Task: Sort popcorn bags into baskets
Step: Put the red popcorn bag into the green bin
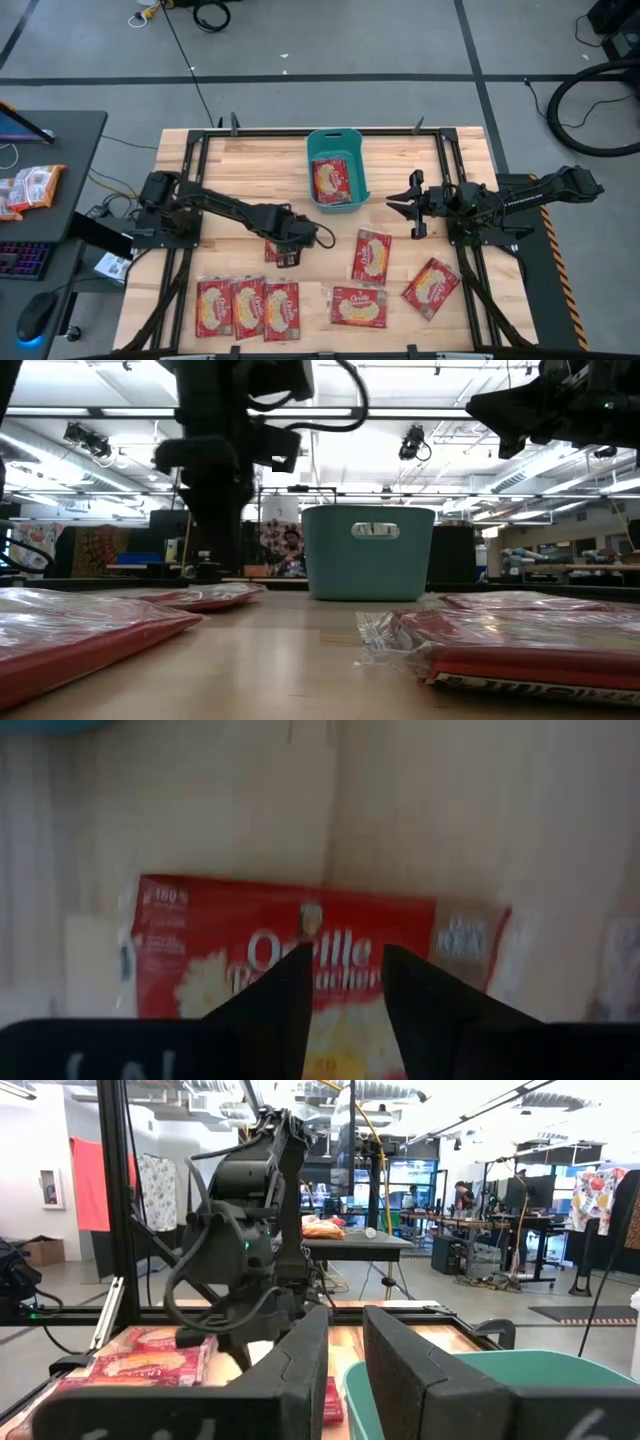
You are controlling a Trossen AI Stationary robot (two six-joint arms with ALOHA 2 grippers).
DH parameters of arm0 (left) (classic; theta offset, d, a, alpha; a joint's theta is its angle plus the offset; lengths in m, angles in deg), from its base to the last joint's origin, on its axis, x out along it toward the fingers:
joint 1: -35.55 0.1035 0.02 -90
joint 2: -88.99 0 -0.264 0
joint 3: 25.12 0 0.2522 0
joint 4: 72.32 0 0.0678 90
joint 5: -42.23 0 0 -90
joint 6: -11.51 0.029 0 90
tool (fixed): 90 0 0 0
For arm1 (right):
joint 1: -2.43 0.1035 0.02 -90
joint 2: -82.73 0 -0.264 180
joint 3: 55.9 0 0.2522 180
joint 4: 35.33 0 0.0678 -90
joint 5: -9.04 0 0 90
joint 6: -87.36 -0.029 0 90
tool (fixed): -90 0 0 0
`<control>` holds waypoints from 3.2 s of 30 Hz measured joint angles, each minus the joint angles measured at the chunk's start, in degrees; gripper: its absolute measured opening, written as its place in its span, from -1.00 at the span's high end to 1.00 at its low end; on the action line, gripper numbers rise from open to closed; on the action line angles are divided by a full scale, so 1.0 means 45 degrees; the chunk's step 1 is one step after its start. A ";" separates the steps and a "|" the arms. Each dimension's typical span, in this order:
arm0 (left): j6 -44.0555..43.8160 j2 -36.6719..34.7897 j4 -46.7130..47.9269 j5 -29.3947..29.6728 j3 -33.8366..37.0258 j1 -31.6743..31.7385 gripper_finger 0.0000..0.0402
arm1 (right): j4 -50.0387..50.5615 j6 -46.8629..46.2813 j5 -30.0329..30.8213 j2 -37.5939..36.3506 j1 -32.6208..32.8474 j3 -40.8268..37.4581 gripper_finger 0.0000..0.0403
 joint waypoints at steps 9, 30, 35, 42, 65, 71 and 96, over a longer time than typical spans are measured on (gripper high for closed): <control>0.3549 -0.0130 0.2700 0.0784 0.0059 -0.0334 0.37 | -0.0003 -0.0100 0.0000 0.0015 0.0000 0.0000 0.64; 1.1022 -0.0181 -0.0699 0.5563 0.3940 -0.2396 0.36 | -0.0103 -0.0218 -0.0005 0.0136 0.0000 0.0005 0.64; 1.0556 -0.0323 -0.0452 0.5442 0.3952 -0.2388 0.36 | -0.0098 -0.0207 -0.0003 0.0136 0.0000 0.0005 0.64; 1.0536 -0.0629 -0.0568 0.4653 0.3942 -0.2459 0.36 | -0.0097 -0.0214 -0.0008 0.0136 0.0000 0.0005 0.64; 1.1362 -0.0678 -0.3837 0.5487 0.4965 -0.3152 0.41 | -0.0190 -0.0226 -0.0102 0.0136 0.0000 0.0005 0.64; 1.0500 -0.0650 -0.4820 0.5061 0.4969 -0.3180 0.77 | -0.0190 -0.0311 -0.0107 0.0136 0.0000 0.0005 0.64; 0.7100 -0.4226 -0.3144 0.6458 0.3316 -0.2415 0.99 | -0.0330 -0.0314 -0.0112 0.0318 0.0005 0.0005 0.64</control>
